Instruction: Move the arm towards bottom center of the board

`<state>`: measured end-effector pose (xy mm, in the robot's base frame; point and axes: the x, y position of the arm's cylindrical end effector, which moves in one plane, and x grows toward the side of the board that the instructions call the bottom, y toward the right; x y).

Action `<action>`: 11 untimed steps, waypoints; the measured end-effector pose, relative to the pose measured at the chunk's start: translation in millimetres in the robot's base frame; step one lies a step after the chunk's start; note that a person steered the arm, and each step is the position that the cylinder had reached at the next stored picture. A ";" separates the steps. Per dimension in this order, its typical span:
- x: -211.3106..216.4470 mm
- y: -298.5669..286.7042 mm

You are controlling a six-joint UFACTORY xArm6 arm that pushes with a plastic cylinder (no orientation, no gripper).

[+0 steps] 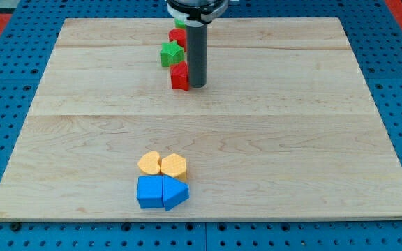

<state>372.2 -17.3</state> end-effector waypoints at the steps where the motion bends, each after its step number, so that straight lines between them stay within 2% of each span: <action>1: 2.2 -9.2; 3: 8.5 -16.8; 4: 51.7 28.5; 5: 103.1 48.2; 6: 177.6 79.8; 7: 236.5 84.0; 9: 244.7 59.8; 11: 207.2 51.4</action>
